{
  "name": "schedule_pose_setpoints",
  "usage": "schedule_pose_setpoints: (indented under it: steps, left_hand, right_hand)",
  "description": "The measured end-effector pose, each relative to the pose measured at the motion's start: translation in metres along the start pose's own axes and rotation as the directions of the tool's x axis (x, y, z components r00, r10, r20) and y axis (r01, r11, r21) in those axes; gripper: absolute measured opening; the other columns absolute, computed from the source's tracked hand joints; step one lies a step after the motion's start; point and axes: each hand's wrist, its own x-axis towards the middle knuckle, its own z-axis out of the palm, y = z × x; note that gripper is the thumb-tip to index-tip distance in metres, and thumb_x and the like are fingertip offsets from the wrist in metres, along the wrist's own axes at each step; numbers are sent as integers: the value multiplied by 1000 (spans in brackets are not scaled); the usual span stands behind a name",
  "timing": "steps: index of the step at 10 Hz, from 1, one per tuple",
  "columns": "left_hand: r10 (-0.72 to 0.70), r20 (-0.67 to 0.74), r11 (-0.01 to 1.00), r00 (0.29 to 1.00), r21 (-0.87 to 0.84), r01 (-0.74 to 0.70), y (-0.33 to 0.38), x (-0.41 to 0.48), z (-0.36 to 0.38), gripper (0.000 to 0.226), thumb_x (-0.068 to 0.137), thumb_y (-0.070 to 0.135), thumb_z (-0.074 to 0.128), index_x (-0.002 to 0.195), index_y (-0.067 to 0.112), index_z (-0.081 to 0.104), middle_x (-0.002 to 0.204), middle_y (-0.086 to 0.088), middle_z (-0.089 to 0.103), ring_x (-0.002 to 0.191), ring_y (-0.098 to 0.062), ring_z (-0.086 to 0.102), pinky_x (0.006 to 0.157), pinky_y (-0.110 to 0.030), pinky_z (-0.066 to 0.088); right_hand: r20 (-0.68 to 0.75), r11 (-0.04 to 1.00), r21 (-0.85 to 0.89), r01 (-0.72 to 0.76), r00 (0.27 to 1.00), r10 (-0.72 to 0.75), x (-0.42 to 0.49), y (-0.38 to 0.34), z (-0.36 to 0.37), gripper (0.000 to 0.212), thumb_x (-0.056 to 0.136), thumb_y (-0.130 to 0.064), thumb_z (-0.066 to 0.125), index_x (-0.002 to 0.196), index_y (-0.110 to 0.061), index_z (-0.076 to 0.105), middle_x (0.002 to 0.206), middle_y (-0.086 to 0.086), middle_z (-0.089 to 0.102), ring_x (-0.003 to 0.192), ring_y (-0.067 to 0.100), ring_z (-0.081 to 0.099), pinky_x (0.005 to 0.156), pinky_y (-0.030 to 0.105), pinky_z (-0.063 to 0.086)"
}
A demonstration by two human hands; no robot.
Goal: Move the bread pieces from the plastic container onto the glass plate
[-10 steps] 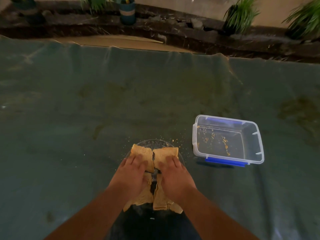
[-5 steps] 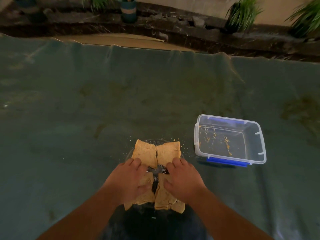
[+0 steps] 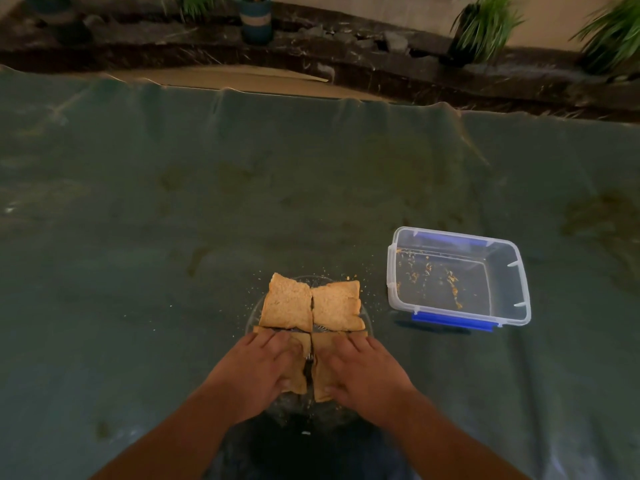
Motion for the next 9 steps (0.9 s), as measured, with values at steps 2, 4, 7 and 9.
schedule_pose_setpoints:
  steps: [2,4,7,9]
  left_hand:
    - [-2,-47,1000,999,9,3,3,1,1,60,83,54,70,134,25,58,130,-5,66,114,-27,63,92,-47,59]
    - [-8,-113,1000,994,13,10,3,1,7,53,85,55,64,128,23,62,128,-7,68,113,-28,63,90,-47,60]
    - [-337,-153,940,929,-115,322,9,24,-13,77,98,69,25,162,27,24,172,-10,16,156,-36,19,123,-65,18]
    - [-375,-110,925,921,-110,364,9,18,-14,79,96,74,16,163,31,11,173,-8,8,158,-33,11,124,-66,12]
  right_hand:
    - [22,1000,-7,-30,999,30,3,-2,-2,67,107,-55,40,165,-25,26,163,16,39,148,41,34,122,58,31]
    - [-33,998,-5,-64,997,64,3,-6,6,61,107,-50,37,161,-23,33,158,17,45,142,42,42,118,58,36]
    - [-161,933,159,-322,924,347,28,-9,-8,80,102,-72,5,158,-30,-33,169,11,-31,156,38,-29,128,60,-11]
    - [-152,928,171,-332,921,358,27,-12,-10,81,99,-74,3,158,-30,-32,170,10,-30,157,37,-28,127,59,-15]
